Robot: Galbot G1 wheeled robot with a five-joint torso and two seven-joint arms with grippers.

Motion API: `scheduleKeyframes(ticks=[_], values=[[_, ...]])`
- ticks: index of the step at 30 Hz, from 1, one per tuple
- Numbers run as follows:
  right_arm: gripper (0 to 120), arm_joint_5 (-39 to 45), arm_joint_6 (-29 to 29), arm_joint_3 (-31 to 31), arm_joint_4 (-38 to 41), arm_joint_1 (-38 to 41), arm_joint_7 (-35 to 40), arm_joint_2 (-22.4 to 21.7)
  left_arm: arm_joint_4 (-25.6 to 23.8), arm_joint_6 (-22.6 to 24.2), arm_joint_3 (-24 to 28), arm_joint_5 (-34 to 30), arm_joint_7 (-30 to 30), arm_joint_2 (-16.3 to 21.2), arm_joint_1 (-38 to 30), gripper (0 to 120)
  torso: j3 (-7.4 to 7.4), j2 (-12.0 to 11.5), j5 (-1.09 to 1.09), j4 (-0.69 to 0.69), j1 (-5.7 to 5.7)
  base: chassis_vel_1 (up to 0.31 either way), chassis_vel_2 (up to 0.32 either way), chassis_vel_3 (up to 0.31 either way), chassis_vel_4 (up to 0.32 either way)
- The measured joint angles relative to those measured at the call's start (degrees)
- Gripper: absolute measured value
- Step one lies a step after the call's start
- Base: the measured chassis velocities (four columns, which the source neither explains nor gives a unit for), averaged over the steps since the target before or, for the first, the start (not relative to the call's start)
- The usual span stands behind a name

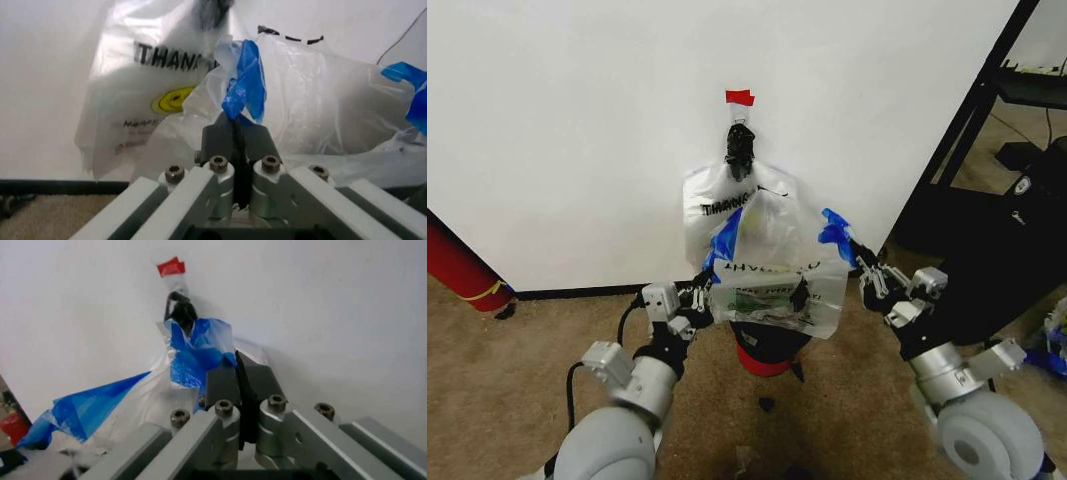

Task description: Pick up the garbage bag from the wall and place it over the trash bin.

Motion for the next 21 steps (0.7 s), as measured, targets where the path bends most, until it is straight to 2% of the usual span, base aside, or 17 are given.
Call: scheduleKeyframes(ticks=[7, 12, 21], values=[[0, 1.8, -0.3, 1.2, -0.9, 0.4, 0.3, -0.2, 2.7, 0.5, 2.8, -0.6, -0.6, -2.7, -2.7, 0, 0.00, 0.0, 0.00, 0.00, 0.00, 0.000, 0.000, 0.000, 0.000], [0, 2.5, -0.2, 1.0, -2.3, 0.4, 0.1, -0.4, 4.4, 0.6, 4.0, -1.0, -0.7, -3.2, -4.4, 0, 0.00, 0.0, -0.01, -0.01, 0.00, 0.000, 0.000, 0.000, 0.000], [0, -0.4, 1.8, -7.1, -9.9, 5.8, -0.4, 5.3, 8.5, -0.5, 3.2, -0.8, -0.3, -2.6, -4.9, 0, 0.00, 0.0, -0.01, 0.01, 0.00, 0.000, 0.000, 0.000, 0.000]])
